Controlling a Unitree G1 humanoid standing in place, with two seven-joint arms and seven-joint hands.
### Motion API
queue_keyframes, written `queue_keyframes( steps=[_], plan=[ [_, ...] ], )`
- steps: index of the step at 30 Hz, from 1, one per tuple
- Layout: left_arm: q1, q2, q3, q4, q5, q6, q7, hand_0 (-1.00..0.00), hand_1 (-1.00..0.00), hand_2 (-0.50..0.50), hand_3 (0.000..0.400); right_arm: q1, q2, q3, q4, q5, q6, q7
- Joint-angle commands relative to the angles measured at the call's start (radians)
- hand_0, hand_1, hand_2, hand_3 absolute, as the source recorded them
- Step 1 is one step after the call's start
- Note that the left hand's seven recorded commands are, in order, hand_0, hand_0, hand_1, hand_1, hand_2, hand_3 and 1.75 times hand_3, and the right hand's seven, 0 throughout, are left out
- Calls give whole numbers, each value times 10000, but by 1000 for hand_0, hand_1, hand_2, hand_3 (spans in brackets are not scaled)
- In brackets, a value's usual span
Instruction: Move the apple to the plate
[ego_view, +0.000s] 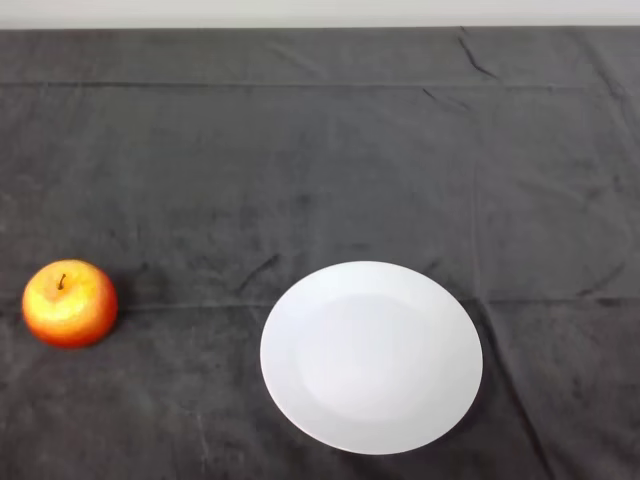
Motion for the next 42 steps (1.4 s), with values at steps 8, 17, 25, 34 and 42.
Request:
queue_keyframes(
  steps=[8,17,25,34,42],
  plan=[
    [-131,304,223,97,37,467,-327,0,0,0,0,17,-308,-165,-7,-26,78,5],
    [-182,703,210,88,64,757,-731,0,0,0,0,17,-308,-165,-7,-25,77,5],
    [-343,1023,232,-11,51,898,-1059,0,0,0,0,17,-307,-164,-8,-26,77,5],
    [-533,1397,267,-251,43,698,-1456,0,0,0,0,17,-307,-164,-8,-26,77,5],
    [-619,1616,322,-438,5,303,-1876,0,0,0,0,17,-307,-163,-9,-25,77,5]
  ],
)
